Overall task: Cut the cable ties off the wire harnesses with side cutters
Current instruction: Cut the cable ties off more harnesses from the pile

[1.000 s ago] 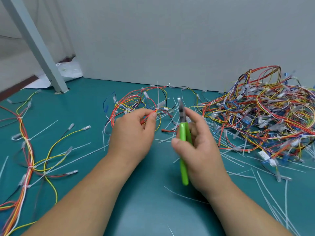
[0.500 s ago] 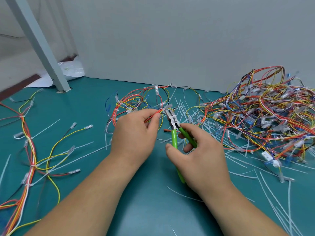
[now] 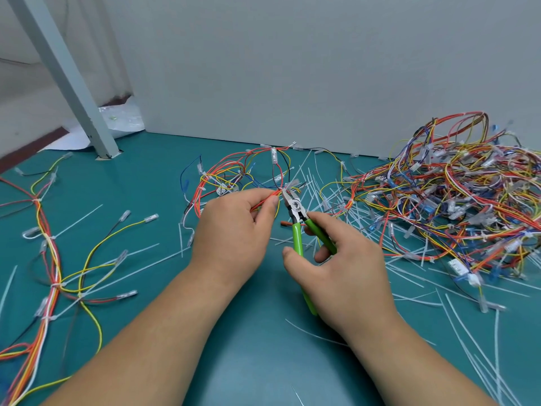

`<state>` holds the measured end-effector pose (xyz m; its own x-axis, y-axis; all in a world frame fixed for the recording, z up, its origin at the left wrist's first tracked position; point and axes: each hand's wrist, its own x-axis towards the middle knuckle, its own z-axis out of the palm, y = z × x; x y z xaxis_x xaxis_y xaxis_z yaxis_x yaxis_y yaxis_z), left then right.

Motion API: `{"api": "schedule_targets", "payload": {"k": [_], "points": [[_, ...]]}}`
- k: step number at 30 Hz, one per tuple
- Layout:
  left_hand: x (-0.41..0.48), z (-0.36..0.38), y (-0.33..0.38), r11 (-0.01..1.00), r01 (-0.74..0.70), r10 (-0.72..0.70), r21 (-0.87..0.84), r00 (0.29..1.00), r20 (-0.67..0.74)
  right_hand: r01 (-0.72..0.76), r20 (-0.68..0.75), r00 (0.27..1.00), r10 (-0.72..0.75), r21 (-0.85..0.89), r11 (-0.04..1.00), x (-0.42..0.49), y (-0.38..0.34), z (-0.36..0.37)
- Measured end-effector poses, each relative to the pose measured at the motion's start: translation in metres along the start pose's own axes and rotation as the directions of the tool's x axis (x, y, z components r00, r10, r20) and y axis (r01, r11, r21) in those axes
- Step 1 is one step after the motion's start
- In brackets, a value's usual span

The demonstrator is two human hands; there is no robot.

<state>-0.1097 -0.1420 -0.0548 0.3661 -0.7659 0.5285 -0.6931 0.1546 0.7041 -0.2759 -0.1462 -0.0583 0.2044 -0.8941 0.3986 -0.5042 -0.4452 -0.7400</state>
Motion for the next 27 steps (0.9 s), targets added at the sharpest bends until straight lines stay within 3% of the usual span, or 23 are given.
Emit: {"api": "schedule_targets", "payload": {"k": [27], "points": [[0.0009,-0.0031,0.0035,0.998,0.048,-0.048,-0.046,0.999,0.006,-0.047,0.046,0.998,0.043,0.091,0.995,0.0012,0.0086,0.0046]]}}
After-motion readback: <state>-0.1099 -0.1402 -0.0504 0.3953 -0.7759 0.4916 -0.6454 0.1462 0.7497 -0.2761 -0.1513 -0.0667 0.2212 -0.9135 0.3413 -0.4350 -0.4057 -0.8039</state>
